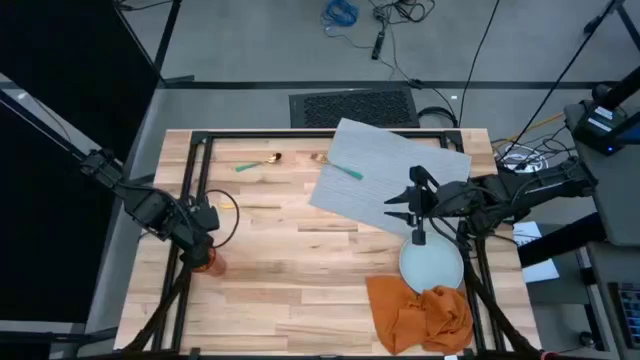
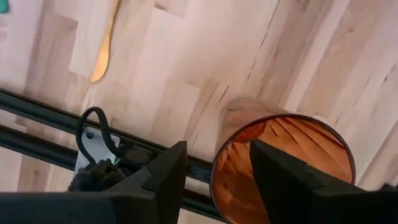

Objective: Set table place
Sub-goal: Move the orange cup to the top center of the table

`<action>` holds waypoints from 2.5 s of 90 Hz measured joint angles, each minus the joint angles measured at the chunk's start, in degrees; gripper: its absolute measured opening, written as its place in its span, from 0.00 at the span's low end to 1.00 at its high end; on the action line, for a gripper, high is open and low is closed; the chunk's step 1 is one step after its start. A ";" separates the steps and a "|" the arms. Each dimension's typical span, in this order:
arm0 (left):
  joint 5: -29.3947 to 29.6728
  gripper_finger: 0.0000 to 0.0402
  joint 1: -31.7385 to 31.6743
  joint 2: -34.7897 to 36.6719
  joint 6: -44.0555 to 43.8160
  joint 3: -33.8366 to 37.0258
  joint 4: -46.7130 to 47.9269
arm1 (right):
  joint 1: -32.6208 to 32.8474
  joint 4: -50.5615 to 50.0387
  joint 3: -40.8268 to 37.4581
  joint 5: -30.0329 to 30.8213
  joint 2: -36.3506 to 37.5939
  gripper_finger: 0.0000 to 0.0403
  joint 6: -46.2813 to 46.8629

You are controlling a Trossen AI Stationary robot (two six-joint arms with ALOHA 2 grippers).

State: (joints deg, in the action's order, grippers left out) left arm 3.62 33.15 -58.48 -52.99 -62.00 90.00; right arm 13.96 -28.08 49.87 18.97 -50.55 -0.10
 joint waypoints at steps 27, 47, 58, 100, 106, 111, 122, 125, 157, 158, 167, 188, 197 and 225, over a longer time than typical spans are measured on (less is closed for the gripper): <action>-4.37 0.40 -0.59 0.28 1.26 4.45 0.00 | 0.00 0.00 0.00 -1.51 -2.26 0.25 -0.02; -5.13 0.40 -0.55 1.23 2.53 8.27 0.09 | 0.00 0.56 0.00 -2.82 -2.96 0.25 -0.34; -5.11 0.40 -0.55 1.29 3.43 8.28 0.01 | 0.00 0.53 0.00 -2.82 -2.96 0.25 -0.56; 0.50 0.15 -0.61 1.29 2.52 8.28 0.00 | 0.02 1.40 0.00 -2.82 -2.96 0.25 -0.79; 0.44 0.10 -0.60 1.29 2.50 8.28 0.00 | 0.02 1.40 0.00 -2.82 -2.96 0.25 -0.79; -0.14 0.04 -0.58 1.29 2.80 8.28 0.02 | 0.02 1.40 0.00 -2.82 -2.96 0.25 -0.79; -0.59 0.01 -0.55 1.32 3.54 8.28 -1.03 | 0.02 1.40 0.00 -2.82 -2.96 0.25 -0.79; -0.59 0.01 -0.56 1.33 4.14 8.28 -1.82 | 0.02 1.42 0.00 -2.82 -2.96 0.25 -0.79; 2.54 0.00 -1.06 1.27 7.44 8.26 -4.62 | 0.02 1.36 0.00 -2.84 -2.96 0.25 -0.76; 2.63 0.00 -1.15 1.27 7.51 8.26 -4.71 | 0.02 1.36 0.00 -2.83 -2.96 0.25 -0.76; 4.04 0.00 -2.53 1.29 9.65 8.20 -5.87 | 0.02 1.34 0.00 -2.83 -2.96 0.25 -0.76; 8.44 0.00 -8.30 1.22 17.39 5.44 -7.17 | 0.02 1.32 0.00 -2.82 -2.96 0.25 -0.74; 8.59 0.00 -11.29 1.25 21.09 4.36 -7.73 | 0.02 1.58 -0.36 -2.82 -3.09 0.25 -0.76; 8.96 0.00 -22.13 1.13 35.12 2.48 -15.66 | 0.02 7.77 -7.85 -2.61 -3.14 0.25 -0.57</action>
State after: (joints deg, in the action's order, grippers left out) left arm 12.58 11.02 -57.34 -17.87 -59.51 74.34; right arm 13.98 -20.30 42.01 16.35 -53.69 -0.67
